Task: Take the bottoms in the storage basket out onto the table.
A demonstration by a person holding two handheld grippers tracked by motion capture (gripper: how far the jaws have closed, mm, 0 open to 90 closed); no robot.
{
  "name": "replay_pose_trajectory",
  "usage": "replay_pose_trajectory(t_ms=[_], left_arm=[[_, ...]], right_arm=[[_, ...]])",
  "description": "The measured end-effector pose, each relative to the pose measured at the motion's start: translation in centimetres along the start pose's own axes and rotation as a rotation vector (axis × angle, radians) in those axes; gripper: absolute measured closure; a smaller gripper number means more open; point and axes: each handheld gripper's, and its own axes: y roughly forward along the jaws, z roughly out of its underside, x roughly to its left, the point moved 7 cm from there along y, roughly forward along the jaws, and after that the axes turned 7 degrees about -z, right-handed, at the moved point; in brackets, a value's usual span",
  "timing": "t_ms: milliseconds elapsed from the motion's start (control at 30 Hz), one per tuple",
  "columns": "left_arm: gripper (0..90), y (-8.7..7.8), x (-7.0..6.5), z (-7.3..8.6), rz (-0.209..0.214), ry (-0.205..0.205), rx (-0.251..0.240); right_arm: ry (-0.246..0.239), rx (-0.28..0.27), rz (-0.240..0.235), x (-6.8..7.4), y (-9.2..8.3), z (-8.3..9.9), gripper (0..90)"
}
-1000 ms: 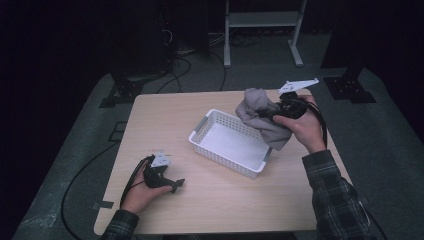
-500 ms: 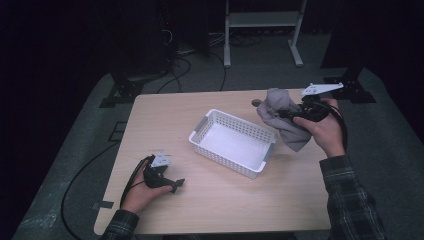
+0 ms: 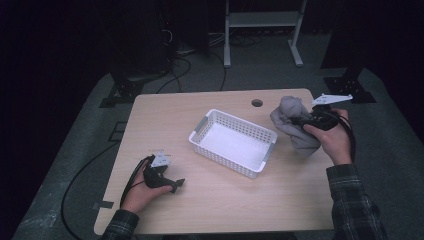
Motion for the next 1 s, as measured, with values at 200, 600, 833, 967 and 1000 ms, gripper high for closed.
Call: replay_pose_trajectory(t_ms=[200,600,833,967,1000], left_arm=[[0.0,0.0,0.0,0.0,0.000,-0.001,0.000],[0.0,0.0,0.0,0.0,0.001,0.002,0.004],[0.0,0.0,0.0,0.0,0.002,0.003,0.004],[0.0,0.0,0.0,0.0,0.002,0.003,0.004],[0.0,0.0,0.0,0.0,0.002,0.004,0.004]], right_arm=[[0.018,0.023,0.033,-1.1,0.1,1.6,62.4],[0.075,0.074,0.072,-4.0,1.0,5.3,61.7],[0.118,0.096,0.083,-5.2,2.3,7.2,60.8],[0.123,0.120,0.088,-5.6,3.1,8.2,60.1],[0.124,0.127,0.091,-5.7,3.4,8.6,59.9]])
